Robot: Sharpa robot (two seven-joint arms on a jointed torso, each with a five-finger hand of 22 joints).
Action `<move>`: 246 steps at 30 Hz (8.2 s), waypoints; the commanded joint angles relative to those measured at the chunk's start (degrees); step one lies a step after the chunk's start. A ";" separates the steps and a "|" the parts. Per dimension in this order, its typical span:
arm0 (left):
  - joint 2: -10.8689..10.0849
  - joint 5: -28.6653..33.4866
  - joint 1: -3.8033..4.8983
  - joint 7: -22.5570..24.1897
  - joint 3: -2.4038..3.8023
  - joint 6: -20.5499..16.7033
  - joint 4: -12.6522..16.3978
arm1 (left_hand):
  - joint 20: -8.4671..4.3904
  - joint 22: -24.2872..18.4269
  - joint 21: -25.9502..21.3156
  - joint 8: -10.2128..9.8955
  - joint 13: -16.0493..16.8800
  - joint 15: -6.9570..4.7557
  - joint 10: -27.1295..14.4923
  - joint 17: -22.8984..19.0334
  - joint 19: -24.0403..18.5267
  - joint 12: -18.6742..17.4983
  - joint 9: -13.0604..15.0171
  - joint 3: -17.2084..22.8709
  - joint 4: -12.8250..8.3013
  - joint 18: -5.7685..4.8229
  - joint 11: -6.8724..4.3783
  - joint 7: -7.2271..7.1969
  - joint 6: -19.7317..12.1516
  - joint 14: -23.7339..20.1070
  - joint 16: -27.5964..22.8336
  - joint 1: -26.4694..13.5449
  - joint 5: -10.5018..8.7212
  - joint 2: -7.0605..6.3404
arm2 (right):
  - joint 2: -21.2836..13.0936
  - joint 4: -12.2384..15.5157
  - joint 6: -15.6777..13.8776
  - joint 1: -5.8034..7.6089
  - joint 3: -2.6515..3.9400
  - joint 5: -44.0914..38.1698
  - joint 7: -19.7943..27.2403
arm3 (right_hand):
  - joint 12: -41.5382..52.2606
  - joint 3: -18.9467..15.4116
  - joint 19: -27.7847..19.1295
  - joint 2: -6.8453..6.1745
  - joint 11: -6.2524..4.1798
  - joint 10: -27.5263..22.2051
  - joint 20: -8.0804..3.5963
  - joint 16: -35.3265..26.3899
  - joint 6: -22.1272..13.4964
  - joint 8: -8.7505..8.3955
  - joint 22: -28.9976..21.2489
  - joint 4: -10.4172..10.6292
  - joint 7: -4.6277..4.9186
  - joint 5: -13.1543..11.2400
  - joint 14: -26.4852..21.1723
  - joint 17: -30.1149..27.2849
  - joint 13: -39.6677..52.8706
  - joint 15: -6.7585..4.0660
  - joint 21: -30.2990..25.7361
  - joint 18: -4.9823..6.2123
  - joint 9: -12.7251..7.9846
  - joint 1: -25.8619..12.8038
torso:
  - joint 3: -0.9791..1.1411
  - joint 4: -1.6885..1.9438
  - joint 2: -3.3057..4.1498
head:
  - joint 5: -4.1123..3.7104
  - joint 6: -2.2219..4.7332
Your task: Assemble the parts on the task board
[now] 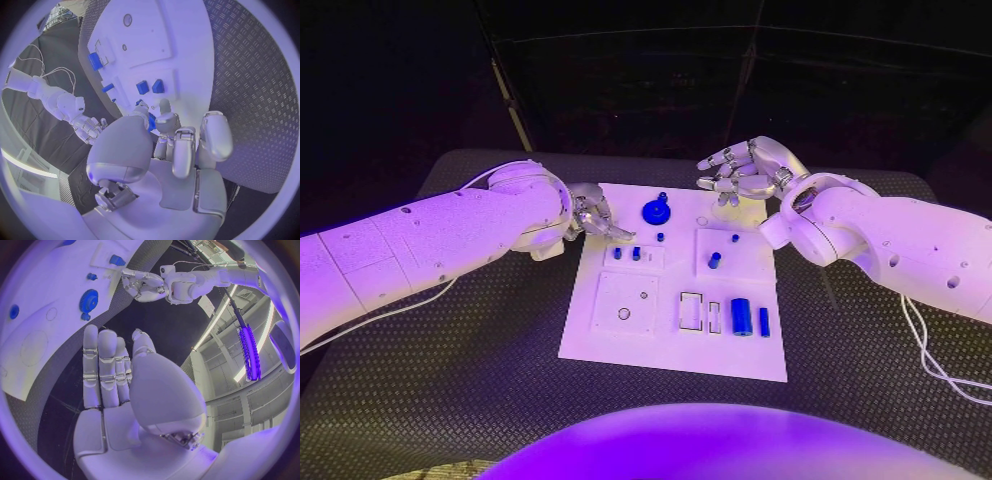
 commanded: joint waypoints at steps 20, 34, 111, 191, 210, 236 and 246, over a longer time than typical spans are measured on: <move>4.62 0.12 0.39 21.44 1.34 -12.96 -1.99 | 4.94 -26.20 -30.78 -12.09 -27.32 5.03 -25.18 -14.51 -19.28 -27.41 -10.84 0.07 -6.82 6.07 6.65 7.08 -11.95 -8.92 -23.38 21.45 0.51 -0.46 | 0.37 -0.30 -0.22 0.08 0.03 -0.11 0.37 | -0.18 0.10 0.29 0.51 -0.10 -0.31 0.01 -0.24 -0.38 0.24 -0.08 0.15 -0.06 0.32 -0.28 -0.01 -0.08 0.08 -0.27 0.70 0.08 0.13 | 0.02 -0.04 0.02 | -1.11 0.00; 9.20 -16.45 0.38 30.26 -2.14 -12.93 -7.51 | 5.10 -29.81 -36.17 -22.75 -44.36 5.19 -21.52 -25.48 -17.05 -41.39 -22.09 3.10 -8.76 6.12 7.12 5.57 -3.61 -11.23 -31.08 25.08 0.56 -3.59 | 0.78 -0.47 -0.37 0.09 0.03 -0.11 0.62 | -0.17 0.10 0.31 0.54 -0.10 -0.33 0.01 -0.30 -0.40 0.25 -0.10 0.21 -0.05 0.35 -0.28 0.01 -0.11 0.08 -0.31 0.69 0.07 0.12 | -0.05 -0.04 0.03 | -1.20 0.00; 14.75 -22.77 -1.50 29.19 -2.47 -6.82 -15.15 | 3.47 -9.29 -14.36 -28.28 -50.61 3.48 -8.26 -8.84 -2.86 -49.90 -26.92 11.87 -9.91 2.48 5.34 5.36 8.06 0.47 -11.92 24.06 0.65 -2.66 | 1.36 -0.82 -0.08 0.09 0.02 -0.11 0.91 | -0.14 0.25 0.37 0.74 -0.12 -0.35 0.00 -0.17 -0.35 0.32 -0.13 0.23 -0.07 0.47 -0.20 0.34 -0.18 0.07 -0.38 0.70 0.09 0.35 | 0.00 0.05 -0.05 | -1.92 0.00; 5.26 -19.37 -2.74 26.31 1.65 -3.54 -8.15 | 3.59 -8.00 -13.76 -29.99 -50.52 3.70 -5.93 -9.73 -2.81 -53.92 -27.70 16.12 -9.76 2.39 5.62 5.90 9.41 0.53 -11.97 22.41 0.56 -4.63 | 1.34 -1.47 0.25 0.06 0.02 -0.11 1.06 | -0.07 0.27 0.43 0.80 -0.15 -0.31 -0.01 -0.12 -0.20 0.44 -0.15 0.30 -0.10 0.47 -0.11 0.51 -0.21 0.05 -0.41 0.71 0.12 0.38 | -0.02 0.03 0.02 | -1.03 0.00; 5.65 -19.37 -2.80 26.36 1.62 -3.33 -8.64 | 3.73 -7.86 -13.90 -31.65 -50.49 3.92 -5.99 -9.96 -3.04 -54.87 -28.43 16.90 -9.77 2.40 5.85 6.19 7.20 0.37 -12.00 21.96 0.55 -5.37 | 1.36 -1.50 0.28 0.06 0.02 -0.11 1.08 | -0.07 0.27 0.43 0.80 -0.15 -0.31 -0.01 -0.12 -0.20 0.44 -0.15 0.30 -0.10 0.47 -0.11 0.51 -0.21 0.05 -0.41 0.71 0.12 0.38 | 0.00 0.01 -0.02 | -1.07 0.00; 3.69 -18.30 -2.89 25.64 1.64 -4.54 -8.00 | 3.94 -8.22 -15.17 -31.94 -50.37 4.11 -6.40 -11.25 -3.78 -57.12 -28.98 18.92 -9.63 2.65 6.12 6.67 0.69 -0.09 -12.34 20.75 0.50 -7.27 | -0.02 -1.64 0.11 0.07 0.02 -1.51 -0.35 | -4.58 1.28 0.68 1.25 -0.08 -3.69 -0.10 -0.22 0.93 1.10 -0.22 0.17 -0.06 -1.49 -0.05 1.31 -3.51 0.05 -0.67 0.70 0.20 2.44 | -0.05 0.10 -0.06 | -1.33 0.00; -2.89 -0.86 -2.88 28.48 3.48 -10.66 -6.12 | 4.35 -11.39 -19.69 -30.91 -50.53 4.62 -7.56 -14.87 -6.12 -58.17 -28.62 20.22 -9.77 3.56 6.80 6.93 2.98 -1.38 -14.19 20.33 0.53 -7.63 | -5.82 0.31 5.99 0.07 0.02 -19.74 -6.81 | -22.88 4.85 4.98 1.37 -0.86 1.21 -1.40 16.79 7.65 2.67 3.77 -0.71 -1.19 -8.30 6.83 17.85 -19.70 -0.94 5.08 0.57 0.14 7.72 | 0.02 0.02 -0.11 | -2.33 0.23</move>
